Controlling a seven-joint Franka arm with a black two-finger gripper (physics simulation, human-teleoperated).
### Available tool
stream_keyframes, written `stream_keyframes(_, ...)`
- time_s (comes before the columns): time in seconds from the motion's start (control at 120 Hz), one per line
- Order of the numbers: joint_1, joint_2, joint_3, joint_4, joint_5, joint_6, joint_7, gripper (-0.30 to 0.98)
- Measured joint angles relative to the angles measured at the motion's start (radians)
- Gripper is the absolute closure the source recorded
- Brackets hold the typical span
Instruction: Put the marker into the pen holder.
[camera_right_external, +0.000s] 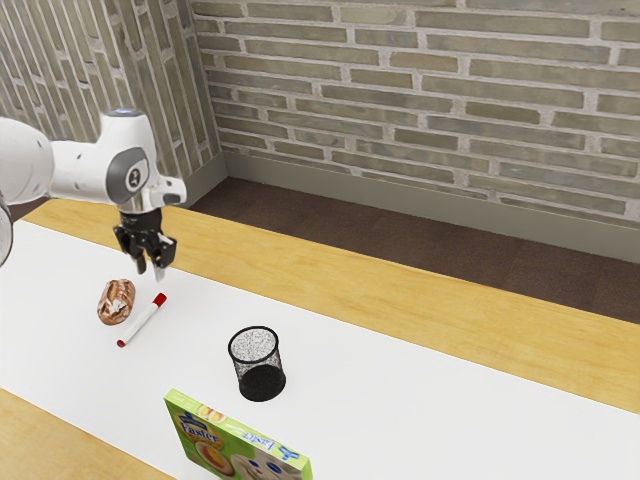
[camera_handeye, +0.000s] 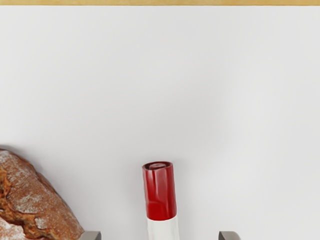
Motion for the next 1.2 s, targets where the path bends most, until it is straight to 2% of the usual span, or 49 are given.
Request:
stream_keyframes(0.258, 0.001, -0.025, 0.0, -0.147, -0.005, 0.119, -0.011, 0.44)
stream_keyframes(0.975, 0.014, 0.053, 0.0, -0.117, -0.003, 0.184, -0.02, 0.45)
stream_keyframes(1.2, 0.014, 0.054, 0.0, -0.116, 0.001, 0.186, -0.02, 0.67)
